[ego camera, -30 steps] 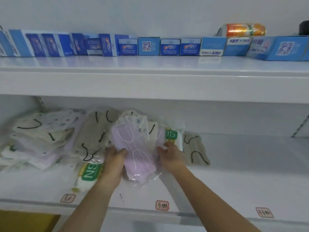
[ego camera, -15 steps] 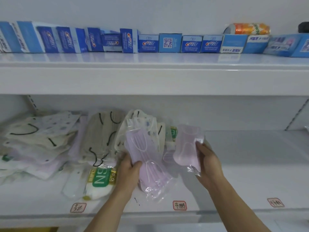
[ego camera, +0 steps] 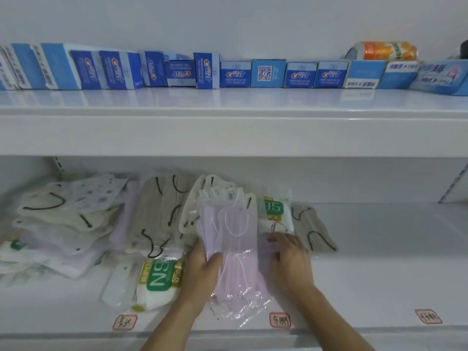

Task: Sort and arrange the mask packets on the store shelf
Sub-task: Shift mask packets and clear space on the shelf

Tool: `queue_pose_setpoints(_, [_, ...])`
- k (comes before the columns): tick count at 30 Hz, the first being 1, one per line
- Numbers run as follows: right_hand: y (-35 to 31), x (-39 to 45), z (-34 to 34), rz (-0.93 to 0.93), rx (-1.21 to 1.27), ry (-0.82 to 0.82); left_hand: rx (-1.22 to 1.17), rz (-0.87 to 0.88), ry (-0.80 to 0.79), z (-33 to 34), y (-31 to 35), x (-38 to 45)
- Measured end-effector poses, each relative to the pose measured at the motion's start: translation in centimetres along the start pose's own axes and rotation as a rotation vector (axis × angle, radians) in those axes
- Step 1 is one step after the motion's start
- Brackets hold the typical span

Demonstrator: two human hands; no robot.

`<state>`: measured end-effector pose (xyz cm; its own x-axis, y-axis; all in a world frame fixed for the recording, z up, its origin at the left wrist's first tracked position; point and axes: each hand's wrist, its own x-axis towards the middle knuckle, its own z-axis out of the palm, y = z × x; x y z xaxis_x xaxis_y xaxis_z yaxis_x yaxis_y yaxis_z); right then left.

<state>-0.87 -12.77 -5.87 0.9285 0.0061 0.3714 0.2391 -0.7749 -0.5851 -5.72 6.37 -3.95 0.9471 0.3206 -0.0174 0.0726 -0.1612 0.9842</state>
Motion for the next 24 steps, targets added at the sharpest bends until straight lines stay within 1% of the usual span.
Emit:
queue_pose_setpoints(2, [2.0, 0.4, -0.2, -0.029, -0.177, -0.114, 0.003, 0.031, 0.002, 0.1, -0.1, -0.1])
queue_pose_setpoints(4, [2.5, 0.4, -0.5, -0.026, -0.246, -0.166, 0.010, 0.042, 0.014, 0.2, -0.2, -0.2])
queue_pose_setpoints(7, [2.5, 0.7, -0.5, 0.049, -0.237, -0.042, -0.003, 0.025, 0.024, 0.4, -0.2, -0.3])
queue_pose_setpoints(9, [2.7, 0.7, -0.7, 0.034, -0.193, 0.032, -0.007, 0.026, 0.022, 0.5, 0.0, -0.3])
queue_pose_setpoints(11, [2.9, 0.5, -1.5, 0.035, -0.021, 0.146, -0.022, 0.018, 0.034, 0.5, 0.1, -0.3])
queue_pose_setpoints(13, [3.0, 0.6, -3.3, 0.141, 0.241, 0.286, -0.046, 0.001, 0.060, 0.6, 0.3, -0.3])
queue_pose_setpoints(15, [2.5, 0.7, -5.4, 0.267, 0.432, 0.434, -0.079, -0.018, 0.086, 0.9, 0.6, -0.2])
queue_pose_setpoints(17, [1.8, 0.6, -7.1, 0.306, 0.538, 0.549, -0.134, -0.056, 0.108, 1.3, 1.1, 0.1])
queue_pose_setpoints(20, [0.5, 0.2, -8.5, 0.248, 0.595, 0.641, -0.242, -0.127, 0.102, 2.5, 1.7, 0.1])
queue_pose_setpoints(21, [0.1, 0.0, -8.4, 0.207, 0.578, 0.639, -0.261, -0.161, 0.083, 3.2, 2.0, -0.1])
queue_pose_setpoints(22, [-0.2, -0.4, -8.1, 0.157, 0.536, 0.597, -0.283, -0.187, 0.059, 3.9, 2.2, -0.2])
queue_pose_setpoints(23, [-0.3, -0.9, -7.4, 0.104, 0.490, 0.510, -0.314, -0.215, 0.029, 4.6, 2.3, -0.3])
queue_pose_setpoints(24, [-0.2, -1.5, -6.6, 0.061, 0.446, 0.381, -0.354, -0.240, 0.000, 5.4, 2.4, -0.5])
